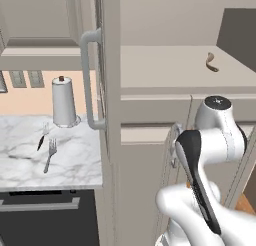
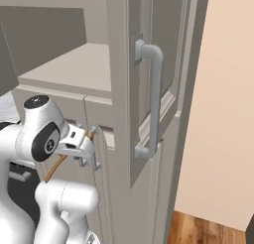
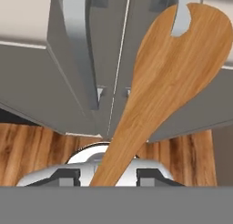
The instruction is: Organize the utensils by type. Pick up the wooden spoons from the counter and place them in the open cabinet. Then pick up the metallic utensils from the counter and place them in the open drawer.
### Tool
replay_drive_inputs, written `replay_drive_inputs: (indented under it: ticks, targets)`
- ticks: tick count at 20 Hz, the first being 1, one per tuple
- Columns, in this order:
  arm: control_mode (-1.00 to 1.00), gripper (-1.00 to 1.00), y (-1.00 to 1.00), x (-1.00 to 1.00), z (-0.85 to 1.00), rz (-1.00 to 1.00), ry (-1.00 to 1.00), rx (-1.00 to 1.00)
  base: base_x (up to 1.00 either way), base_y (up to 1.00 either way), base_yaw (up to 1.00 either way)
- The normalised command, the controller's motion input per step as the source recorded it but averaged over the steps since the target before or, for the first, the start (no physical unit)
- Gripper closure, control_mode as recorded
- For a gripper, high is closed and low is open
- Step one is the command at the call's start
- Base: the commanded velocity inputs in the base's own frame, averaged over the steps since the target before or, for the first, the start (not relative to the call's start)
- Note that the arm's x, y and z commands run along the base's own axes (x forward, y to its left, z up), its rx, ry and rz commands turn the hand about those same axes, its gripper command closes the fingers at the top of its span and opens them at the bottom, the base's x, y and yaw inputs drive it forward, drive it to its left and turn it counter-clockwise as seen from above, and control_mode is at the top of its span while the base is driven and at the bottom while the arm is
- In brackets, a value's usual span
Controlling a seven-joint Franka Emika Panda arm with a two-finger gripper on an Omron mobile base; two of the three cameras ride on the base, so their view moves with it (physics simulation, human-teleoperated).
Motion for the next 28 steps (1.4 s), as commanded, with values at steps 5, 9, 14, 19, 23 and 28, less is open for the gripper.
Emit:
replay_drive_inputs:
  ticks: [5,9,14,19,23,28]
  targets:
    - [-1.00,1.00,-0.05,-0.25,0.37,0.10,-0.34,0.00,0.00,0.00,0.00]
    - [-1.00,1.00,0.00,-0.62,0.59,0.00,-0.31,0.00,0.00,0.00,0.00]
    - [-1.00,1.00,-0.01,-0.14,0.68,0.00,-0.26,0.00,0.00,0.00,0.00]
    - [-1.00,1.00,-0.09,0.23,0.58,0.02,-0.26,0.02,0.00,0.00,0.00]
    - [-1.00,1.00,-0.06,0.51,0.39,0.06,-0.19,0.05,0.00,0.00,0.00]
    - [-1.00,1.00,0.00,0.71,0.32,0.02,-0.05,0.00,0.00,0.00,0.00]
